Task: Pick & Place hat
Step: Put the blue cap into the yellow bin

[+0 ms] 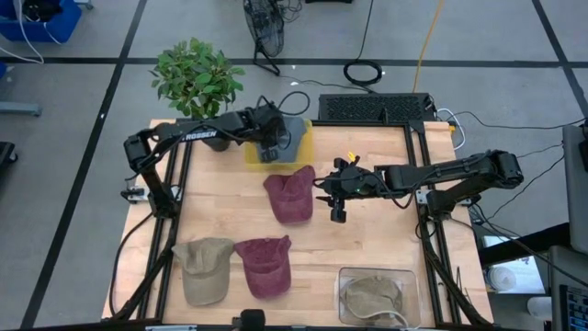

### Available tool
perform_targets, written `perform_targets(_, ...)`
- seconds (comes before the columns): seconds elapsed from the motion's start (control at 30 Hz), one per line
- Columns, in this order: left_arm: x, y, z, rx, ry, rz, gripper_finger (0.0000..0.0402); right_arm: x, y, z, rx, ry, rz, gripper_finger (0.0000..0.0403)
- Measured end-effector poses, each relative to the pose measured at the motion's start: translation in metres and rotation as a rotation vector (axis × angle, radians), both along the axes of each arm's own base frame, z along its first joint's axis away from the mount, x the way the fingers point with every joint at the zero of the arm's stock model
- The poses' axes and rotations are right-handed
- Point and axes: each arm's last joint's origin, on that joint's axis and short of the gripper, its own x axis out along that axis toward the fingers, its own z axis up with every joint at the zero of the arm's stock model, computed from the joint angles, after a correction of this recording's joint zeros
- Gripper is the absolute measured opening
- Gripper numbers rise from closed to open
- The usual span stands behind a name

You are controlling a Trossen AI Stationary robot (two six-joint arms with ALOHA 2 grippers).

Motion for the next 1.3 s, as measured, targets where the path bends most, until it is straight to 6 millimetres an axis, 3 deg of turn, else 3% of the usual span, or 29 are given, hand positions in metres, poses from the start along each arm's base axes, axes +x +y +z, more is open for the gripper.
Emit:
perform_targets(0.3,0.001,-0.003,0.0,0.144,0.173,-0.325,0.0088,0.0,0.0,0.0,-0.021,0.007,0.015,0.0141)
perform_targets(0.47,0.004,-0.012,-0.002,0.118,0.194,-0.442,0.0088,-0.001,0.0,-0.002,-0.021,0.023,0.015,0.0141)
perform_targets(0.8,0.001,-0.005,-0.001,0.179,0.236,-0.425,0.0091,-0.001,0.0,-0.002,-0.021,0.023,0.015,0.0141)
perform_targets(0.93,-0.002,0.0,-0.001,0.147,0.206,-0.413,0.0126,-0.001,0.0,-0.002,-0.021,0.023,0.015,0.0141)
perform_targets(1.17,-0.002,0.011,0.003,0.156,0.11,-0.363,0.023,-0.001,0.0,-0.002,-0.024,0.024,0.017,0.0141)
perform_targets(1.3,-0.004,0.018,-0.001,0.123,0.096,-0.361,0.0261,-0.001,0.0,-0.002,-0.024,0.024,0.017,0.0141)
